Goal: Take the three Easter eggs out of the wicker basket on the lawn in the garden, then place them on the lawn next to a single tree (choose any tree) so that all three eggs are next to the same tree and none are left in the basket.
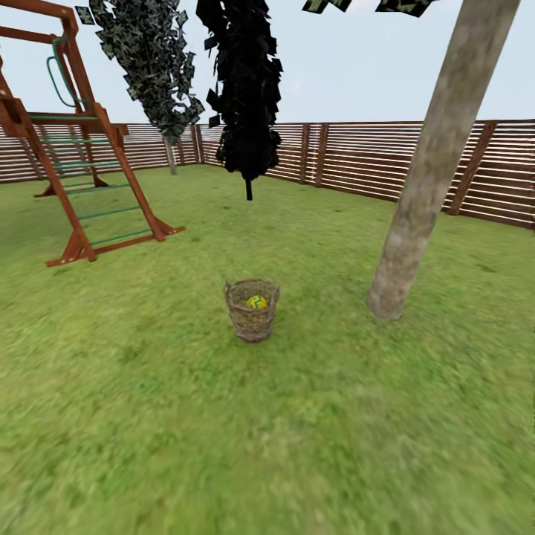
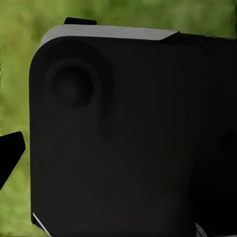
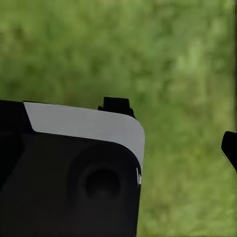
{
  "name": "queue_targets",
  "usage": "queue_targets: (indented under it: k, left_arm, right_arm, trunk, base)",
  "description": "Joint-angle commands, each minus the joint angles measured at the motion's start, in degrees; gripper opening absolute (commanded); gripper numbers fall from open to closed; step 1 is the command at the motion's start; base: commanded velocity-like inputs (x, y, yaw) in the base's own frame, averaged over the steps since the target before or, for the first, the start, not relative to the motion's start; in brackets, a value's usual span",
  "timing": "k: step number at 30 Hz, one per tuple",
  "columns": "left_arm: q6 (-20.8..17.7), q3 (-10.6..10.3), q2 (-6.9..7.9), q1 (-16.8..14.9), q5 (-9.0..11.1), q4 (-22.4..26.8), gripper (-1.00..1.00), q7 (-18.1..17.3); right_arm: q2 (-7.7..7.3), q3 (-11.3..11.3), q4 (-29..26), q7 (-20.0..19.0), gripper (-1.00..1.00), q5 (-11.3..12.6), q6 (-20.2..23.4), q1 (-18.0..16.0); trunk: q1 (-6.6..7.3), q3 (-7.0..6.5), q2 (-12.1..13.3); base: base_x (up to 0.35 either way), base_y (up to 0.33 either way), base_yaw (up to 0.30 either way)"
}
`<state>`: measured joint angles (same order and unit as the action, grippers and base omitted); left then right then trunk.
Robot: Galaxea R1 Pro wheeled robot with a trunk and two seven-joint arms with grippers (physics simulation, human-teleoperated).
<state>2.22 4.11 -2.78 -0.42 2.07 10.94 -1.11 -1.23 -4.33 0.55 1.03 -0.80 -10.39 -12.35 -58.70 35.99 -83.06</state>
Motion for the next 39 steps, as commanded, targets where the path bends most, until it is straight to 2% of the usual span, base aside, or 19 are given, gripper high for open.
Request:
queue_targets:
  k: [1, 27, 39]
  left_arm:
    - [0.15, 0.41, -0.03, -0.04, 0.22, -0.04, 1.0, -0.12]
    - [0.15, 0.38, -0.03, -0.02, 0.22, 0.05, 1.0, -0.12]
    - [0.15, 0.46, -0.03, -0.02, 0.22, 0.04, 1.0, -0.12]
  right_arm:
    - [0.01, -0.41, 0.06, 0.11, 1.0, -0.08, -0.15, -0.06]
    - [-0.25, -0.78, 0.16, 0.11, 1.0, -1.19, -0.03, -0.05]
    - [-0.21, -0.68, 0.15, 0.11, 1.0, -0.54, -0.06, -0.08]
  trunk:
    - [-0.03, 0.05, -0.02]
    - [-0.03, 0.05, -0.02]
    - [-0.03, 0.05, -0.02]
  base:
    - [0.336, 0.0, -0.087]
    - [0.336, 0.062, -0.002]
    - [0.336, 0.076, 0.0]
